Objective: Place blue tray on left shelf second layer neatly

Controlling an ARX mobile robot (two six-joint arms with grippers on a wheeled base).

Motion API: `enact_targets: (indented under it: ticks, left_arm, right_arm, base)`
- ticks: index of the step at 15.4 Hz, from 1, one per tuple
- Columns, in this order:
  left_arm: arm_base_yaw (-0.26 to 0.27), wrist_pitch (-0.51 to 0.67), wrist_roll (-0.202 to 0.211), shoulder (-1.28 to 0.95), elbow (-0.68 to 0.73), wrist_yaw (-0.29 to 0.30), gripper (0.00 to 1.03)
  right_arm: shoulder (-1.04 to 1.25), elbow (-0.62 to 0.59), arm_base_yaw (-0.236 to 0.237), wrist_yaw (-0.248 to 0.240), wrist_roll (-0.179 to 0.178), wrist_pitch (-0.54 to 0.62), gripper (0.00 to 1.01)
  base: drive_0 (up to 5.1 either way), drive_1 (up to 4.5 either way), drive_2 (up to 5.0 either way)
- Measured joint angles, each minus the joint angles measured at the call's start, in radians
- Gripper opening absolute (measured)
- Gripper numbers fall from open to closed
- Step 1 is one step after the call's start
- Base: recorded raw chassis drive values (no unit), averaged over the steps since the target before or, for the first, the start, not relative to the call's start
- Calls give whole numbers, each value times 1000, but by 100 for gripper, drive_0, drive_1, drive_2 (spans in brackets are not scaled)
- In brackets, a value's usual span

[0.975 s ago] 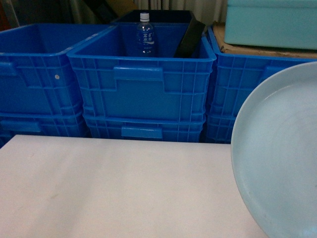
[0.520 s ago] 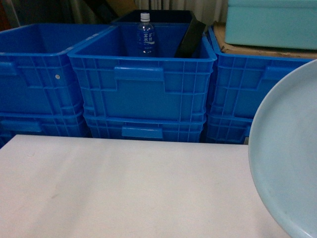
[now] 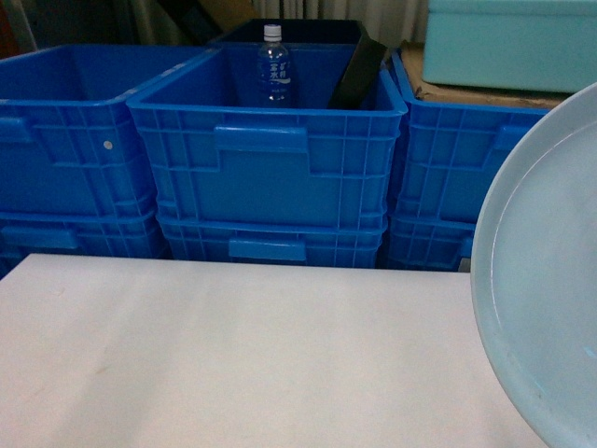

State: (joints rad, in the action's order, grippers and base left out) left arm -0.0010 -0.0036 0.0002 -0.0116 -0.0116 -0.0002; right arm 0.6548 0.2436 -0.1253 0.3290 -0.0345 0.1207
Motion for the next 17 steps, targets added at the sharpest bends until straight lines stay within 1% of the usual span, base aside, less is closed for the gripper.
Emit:
enact_targets:
  ticks: [11, 17]
  left_arm:
    - [0, -1, 0, 0, 0, 0, 98]
    - [0, -2, 0, 0, 0, -1, 98]
  right_arm:
    - [9, 0, 0, 0, -4, -5, 2]
    - [6, 0, 0, 4, -10, -4, 2]
  base:
    - [0, 0, 0]
    - [466, -238, -238]
